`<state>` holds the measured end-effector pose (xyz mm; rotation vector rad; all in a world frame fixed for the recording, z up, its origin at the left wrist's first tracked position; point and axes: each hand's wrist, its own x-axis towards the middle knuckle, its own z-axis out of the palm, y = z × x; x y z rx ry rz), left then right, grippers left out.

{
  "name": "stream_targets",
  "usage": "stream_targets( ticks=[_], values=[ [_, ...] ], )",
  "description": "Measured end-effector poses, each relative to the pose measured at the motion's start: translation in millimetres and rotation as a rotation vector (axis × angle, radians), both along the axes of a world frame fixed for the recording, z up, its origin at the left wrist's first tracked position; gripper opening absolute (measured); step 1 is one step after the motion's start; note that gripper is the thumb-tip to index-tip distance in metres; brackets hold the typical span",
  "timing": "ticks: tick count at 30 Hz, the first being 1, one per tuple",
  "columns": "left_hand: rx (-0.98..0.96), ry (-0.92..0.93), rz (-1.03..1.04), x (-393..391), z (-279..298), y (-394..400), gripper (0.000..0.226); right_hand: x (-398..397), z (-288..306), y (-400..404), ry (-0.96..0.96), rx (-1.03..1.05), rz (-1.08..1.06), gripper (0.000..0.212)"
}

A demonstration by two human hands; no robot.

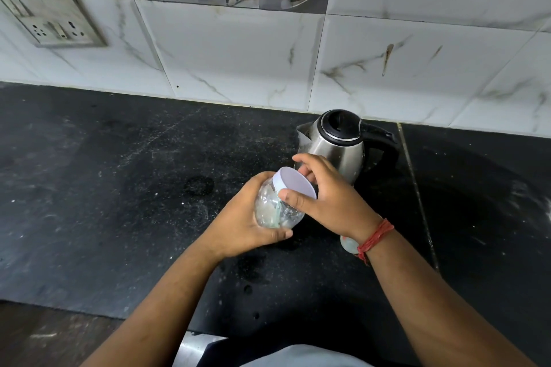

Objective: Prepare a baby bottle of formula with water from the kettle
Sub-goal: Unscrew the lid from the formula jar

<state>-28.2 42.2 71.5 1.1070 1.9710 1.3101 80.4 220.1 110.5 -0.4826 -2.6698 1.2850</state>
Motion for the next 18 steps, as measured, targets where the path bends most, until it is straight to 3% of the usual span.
stream_targets(
  ticks=[6, 12, 18],
  values=[
    [-0.023, 0.013, -0.008, -1.0, -5.8, -2.4, 0.101, 4.9, 3.5, 4.5, 0.004, -0.254, 0.185, 0.080],
    [-0.023, 0.022, -0.020, -0.5, -7.5, -1.8, 0.100, 0.5, 5.0, 1.7, -0.123, 0.147, 0.041, 0.079],
    [0.018, 0.087, 0.043, -2.8, -14.0, -5.6, 0.098, 1.7, 11.3, 4.9, 0.150, -0.083, 0.021, 0.063]
  ],
)
